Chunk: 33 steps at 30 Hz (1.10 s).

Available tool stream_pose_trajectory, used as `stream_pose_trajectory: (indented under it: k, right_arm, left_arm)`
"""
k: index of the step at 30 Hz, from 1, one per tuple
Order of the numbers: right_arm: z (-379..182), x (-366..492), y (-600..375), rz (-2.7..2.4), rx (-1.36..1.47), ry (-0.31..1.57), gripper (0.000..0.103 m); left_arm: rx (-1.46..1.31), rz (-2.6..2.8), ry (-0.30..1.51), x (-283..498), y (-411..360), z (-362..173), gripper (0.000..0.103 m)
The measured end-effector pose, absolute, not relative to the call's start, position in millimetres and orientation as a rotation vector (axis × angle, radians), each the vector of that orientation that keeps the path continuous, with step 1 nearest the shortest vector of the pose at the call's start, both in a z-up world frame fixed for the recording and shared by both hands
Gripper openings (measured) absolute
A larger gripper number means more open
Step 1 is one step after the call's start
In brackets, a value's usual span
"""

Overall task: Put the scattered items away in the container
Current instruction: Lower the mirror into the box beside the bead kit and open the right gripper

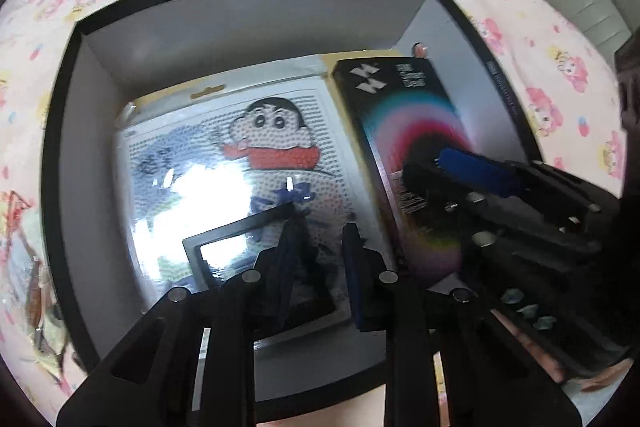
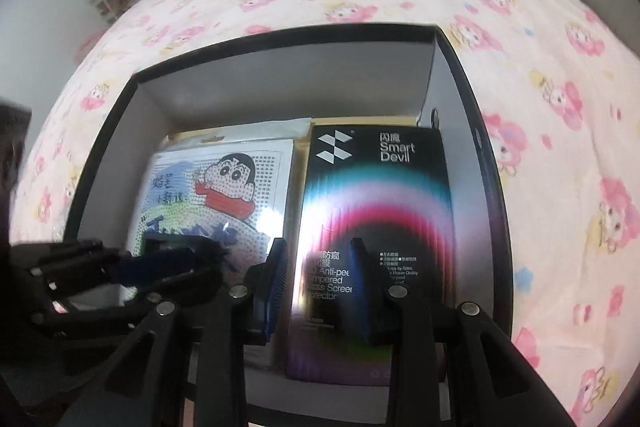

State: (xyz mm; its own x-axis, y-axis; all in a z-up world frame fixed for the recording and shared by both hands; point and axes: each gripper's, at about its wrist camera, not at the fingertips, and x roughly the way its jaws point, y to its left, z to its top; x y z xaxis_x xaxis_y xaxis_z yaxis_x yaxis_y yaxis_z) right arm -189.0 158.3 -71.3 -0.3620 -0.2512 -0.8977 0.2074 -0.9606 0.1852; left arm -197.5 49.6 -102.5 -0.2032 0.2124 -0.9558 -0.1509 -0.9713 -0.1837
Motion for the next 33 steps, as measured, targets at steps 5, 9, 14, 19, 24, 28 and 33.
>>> stream_pose_trajectory:
  k: [5, 9, 14, 19, 24, 28, 33]
  right_arm:
    - [-71.4, -189.2, 153.7, -2.325, 1.565, -0.104, 0.029]
    - [-81.6, -186.0, 139.8, -2.251, 1.591, -0.099, 0.029]
    - [-88.2, -182.3, 128.8, -2.241, 1.609, -0.053, 0.029]
    - [-93.8, -181.7, 124.5, -2.211, 1.623, -0.047, 0.029]
    - [-99.5, -182.6, 124.1, -2.217, 1.65, -0.016, 0.029]
    - [-98.6, -183.9, 124.2, -2.218, 1.651, -0.026, 0.029]
    - [-92.3, -183.6, 130.5, -2.266, 1.632, -0.037, 0.03]
  left_arm:
    - [-1.934, 2.313, -0.042, -191.0, 30.5, -110.4, 0.022]
    - [-1.983, 2.364, 0.026, -186.6, 14.5, -105.1, 0.022]
    - [-1.849, 2.359, -0.145, -188.7, 0.9, -87.7, 0.023]
    - [-1.835, 2.323, -0.172, -202.7, 9.2, -93.7, 0.022]
    - [-1.91, 2.37, -0.093, -200.0, 7.9, -101.3, 0.023]
    - [-1.918, 2.385, -0.117, -198.0, -4.3, -98.1, 0.021]
    - [-1.771, 2.327, -0.149, -187.8, 13.7, -81.9, 0.021]
